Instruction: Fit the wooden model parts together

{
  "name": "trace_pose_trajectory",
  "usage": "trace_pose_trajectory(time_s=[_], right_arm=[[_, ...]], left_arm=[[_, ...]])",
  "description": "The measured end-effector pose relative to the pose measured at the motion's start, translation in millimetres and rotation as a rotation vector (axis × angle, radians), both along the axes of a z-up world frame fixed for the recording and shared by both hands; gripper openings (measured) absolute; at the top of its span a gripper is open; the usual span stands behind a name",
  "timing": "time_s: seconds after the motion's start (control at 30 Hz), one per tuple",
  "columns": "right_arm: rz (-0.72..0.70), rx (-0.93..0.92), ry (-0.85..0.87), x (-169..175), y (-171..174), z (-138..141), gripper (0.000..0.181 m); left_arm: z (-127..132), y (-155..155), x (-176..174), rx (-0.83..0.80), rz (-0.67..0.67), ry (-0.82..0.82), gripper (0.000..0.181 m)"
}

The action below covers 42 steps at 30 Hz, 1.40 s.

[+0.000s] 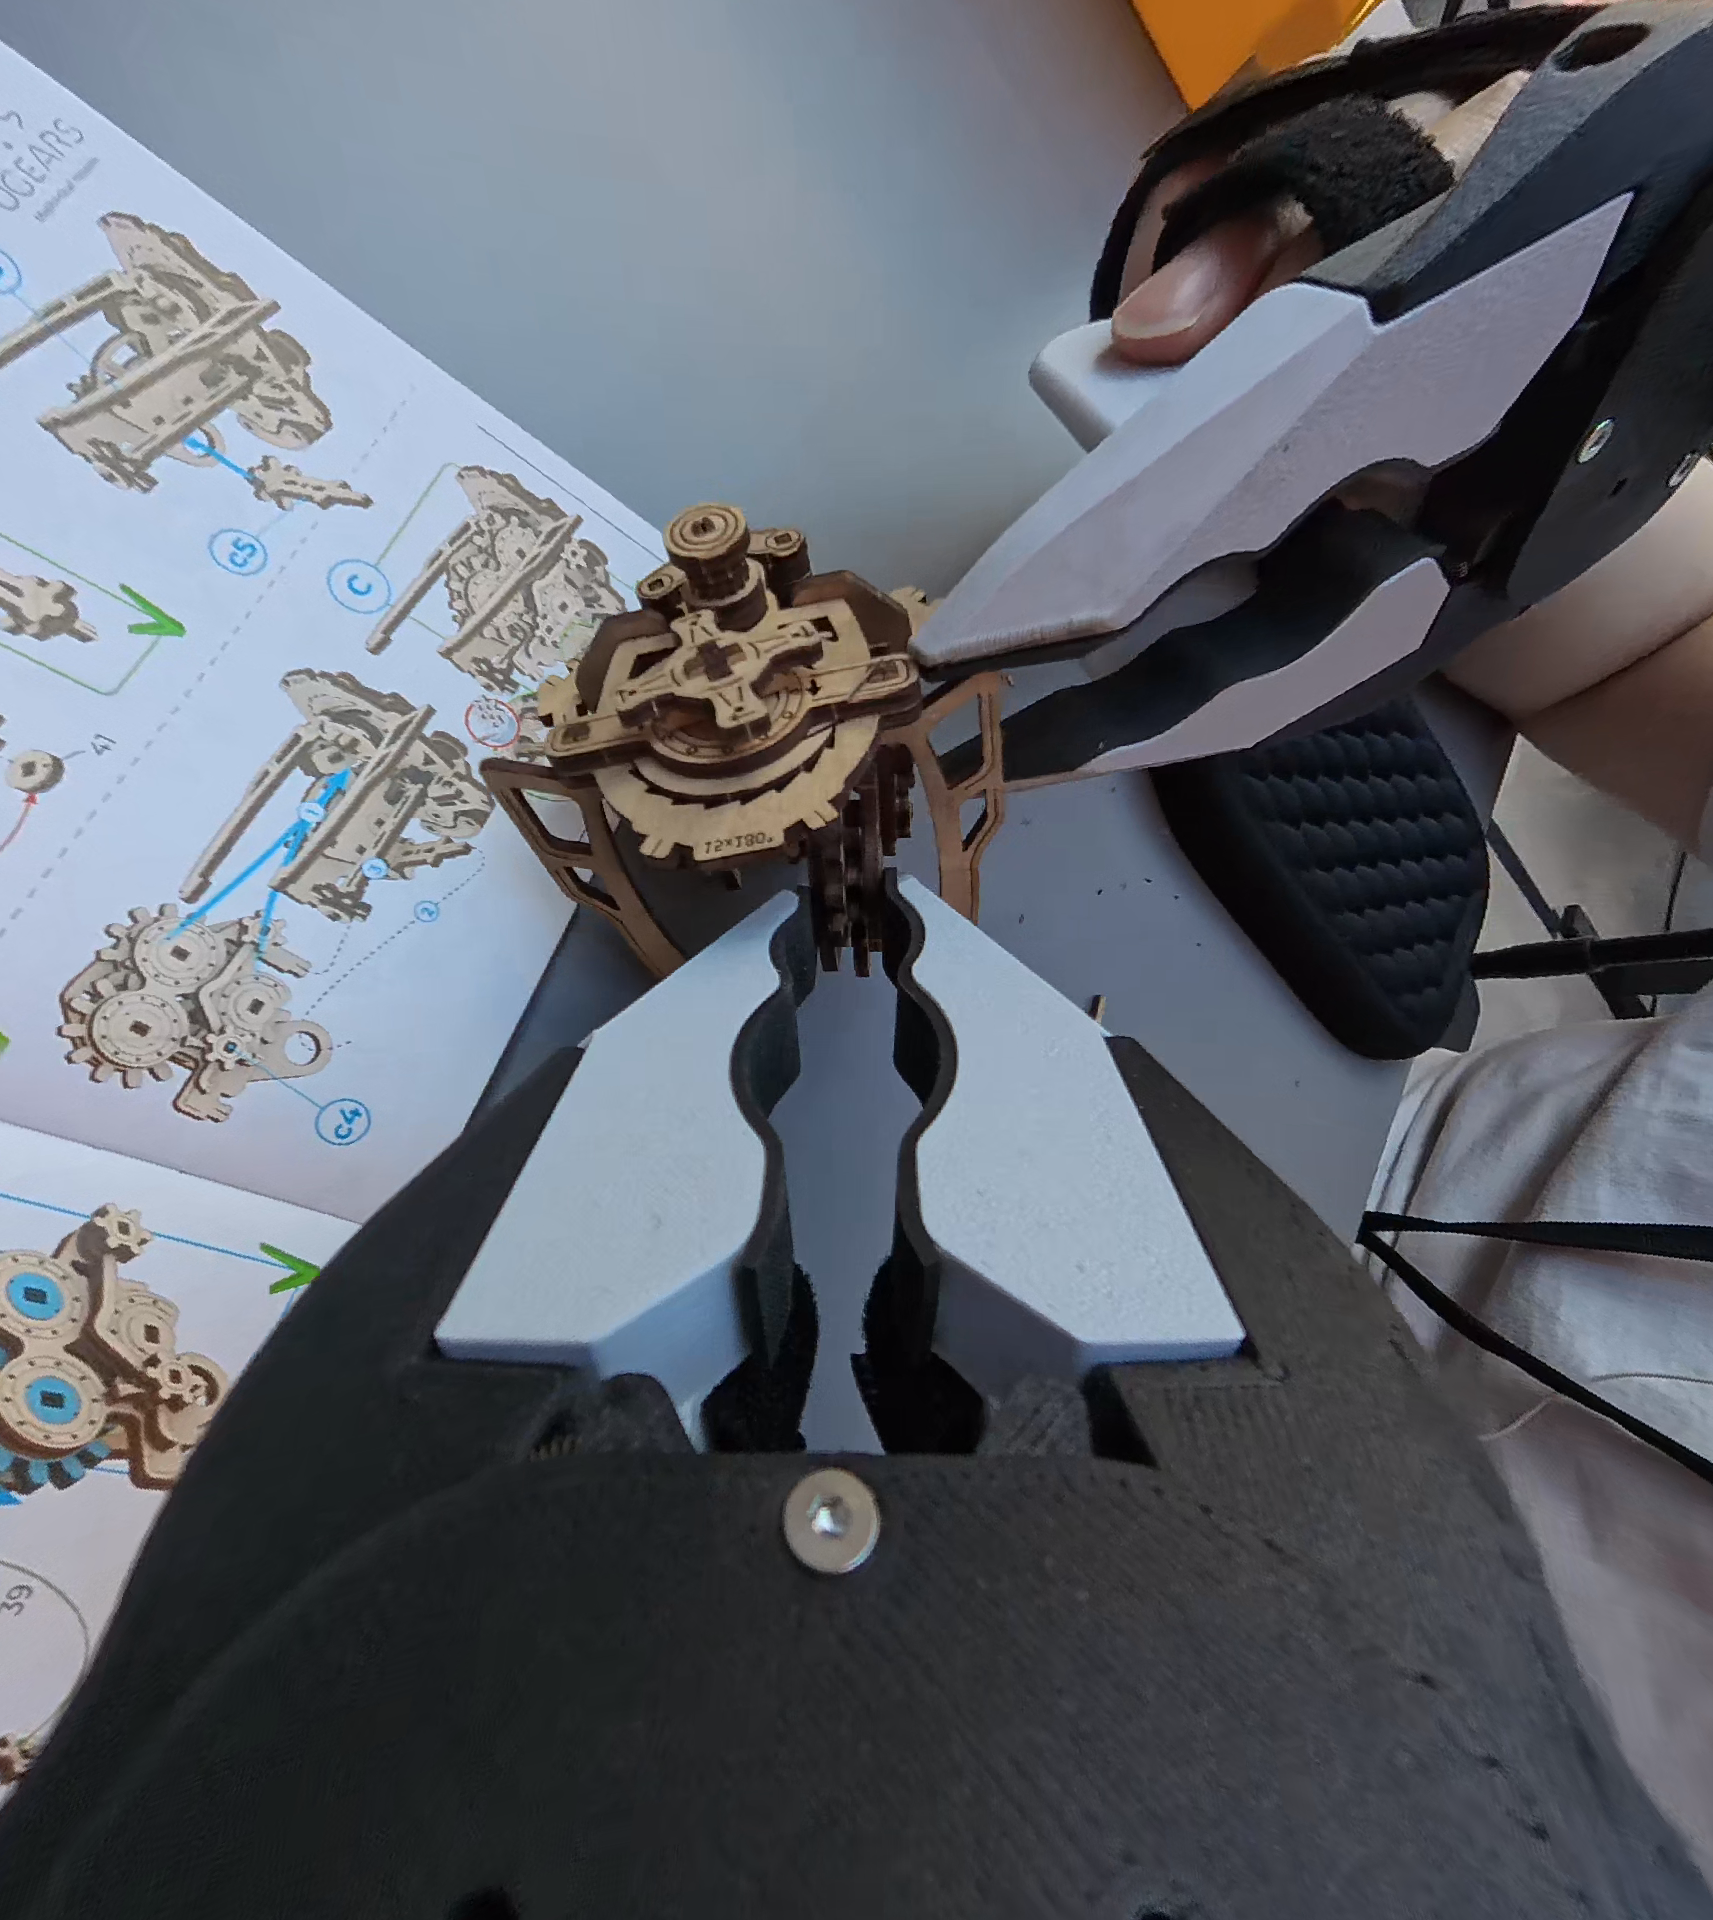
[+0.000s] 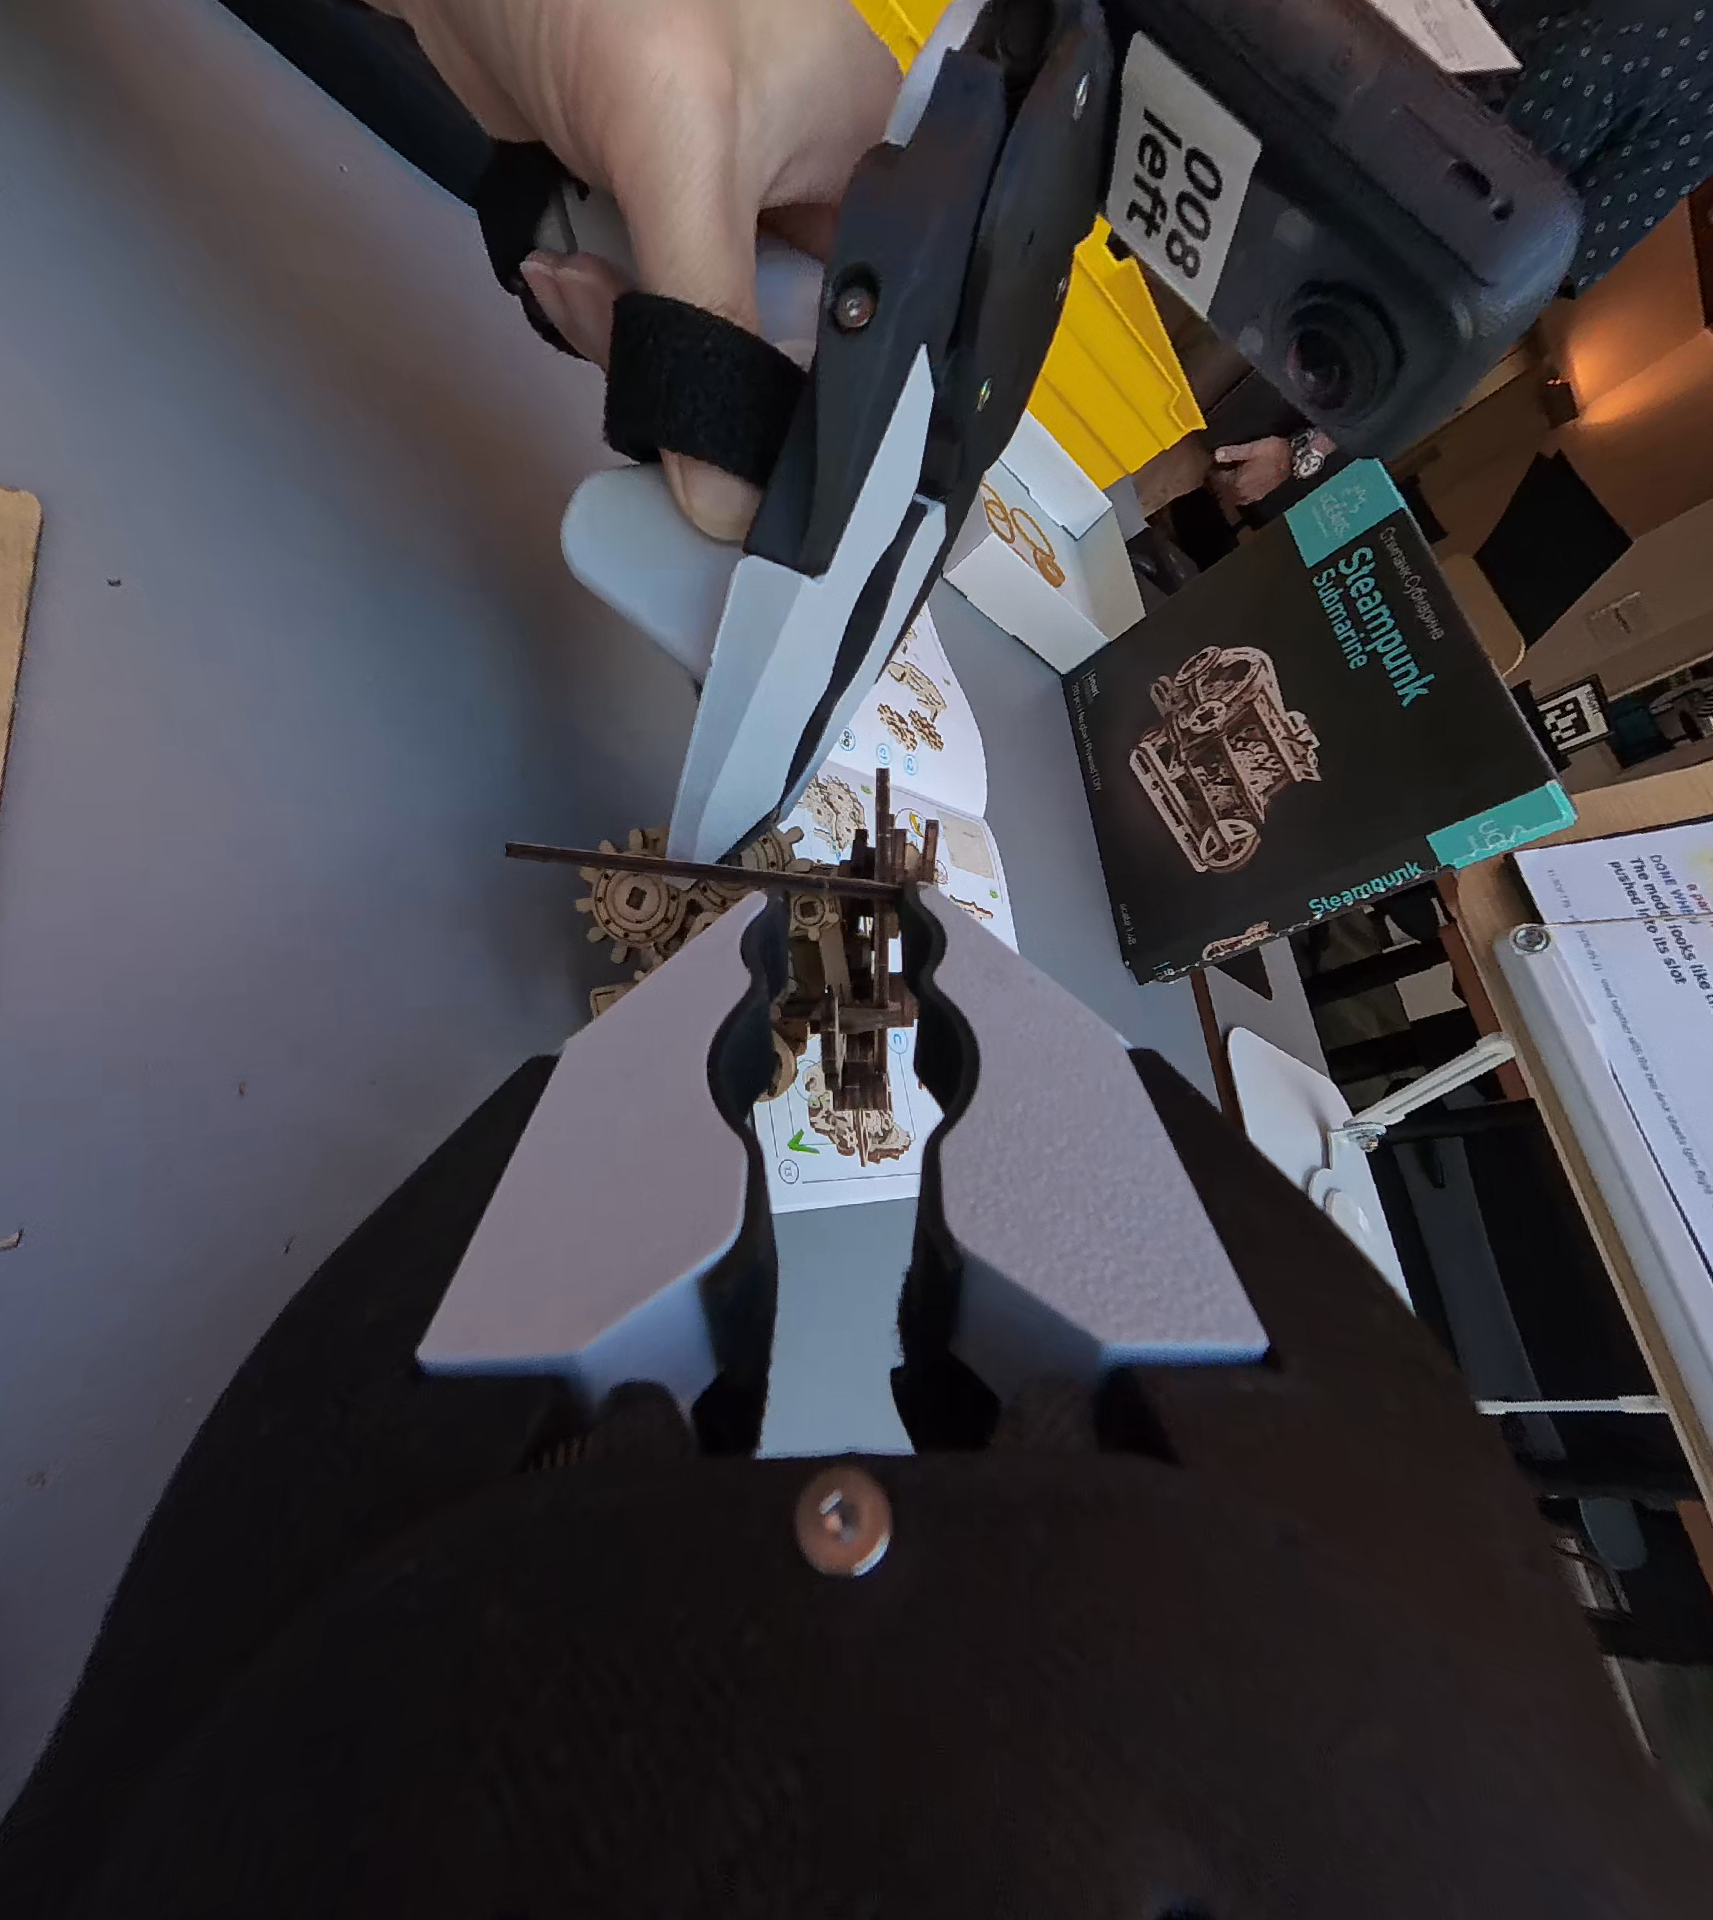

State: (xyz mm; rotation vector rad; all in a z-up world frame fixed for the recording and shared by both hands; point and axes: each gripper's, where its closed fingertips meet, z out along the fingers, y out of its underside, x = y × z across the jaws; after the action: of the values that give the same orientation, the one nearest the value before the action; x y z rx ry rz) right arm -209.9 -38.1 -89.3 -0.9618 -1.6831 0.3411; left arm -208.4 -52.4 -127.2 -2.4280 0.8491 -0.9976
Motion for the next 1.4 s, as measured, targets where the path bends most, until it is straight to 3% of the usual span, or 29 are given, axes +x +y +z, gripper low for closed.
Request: trace_pose_trajectory(time_s=[0.6, 1.03, 1.17, 1.3, 1.4], right_arm=[[-0.023, 0.016, -0.019, 8.3, 10.4, -5.8, 0.030], [0.025, -0.348, -0.034, 18.6, 29.2, -25.2, 0.034], [0.093, -0.387, 0.000, 11.4, 35.2, -15.7, 0.032], [0.129, -0.403, -0.041, 6.3, 39.3, -28.9, 0.031], [0.161, -0.449, 0.006, 0.7, 36.2, -24.8, 0.021]], left_arm=[[1.0, 4.5, 3.3, -0.054, -0.031, -0.156, 0.010], [0.0, 13.0, -4.5, -0.062, 0.018, -0.166, 0.010], [-1.4, 12.9, -8.9, -0.075, 0.022, -0.172, 0.010], [-1.9, 12.5, -13.3, -0.089, 0.021, -0.183, 0.010], [-1.4, 12.5, -14.7, -0.093, 0.019, -0.189, 0.010]])
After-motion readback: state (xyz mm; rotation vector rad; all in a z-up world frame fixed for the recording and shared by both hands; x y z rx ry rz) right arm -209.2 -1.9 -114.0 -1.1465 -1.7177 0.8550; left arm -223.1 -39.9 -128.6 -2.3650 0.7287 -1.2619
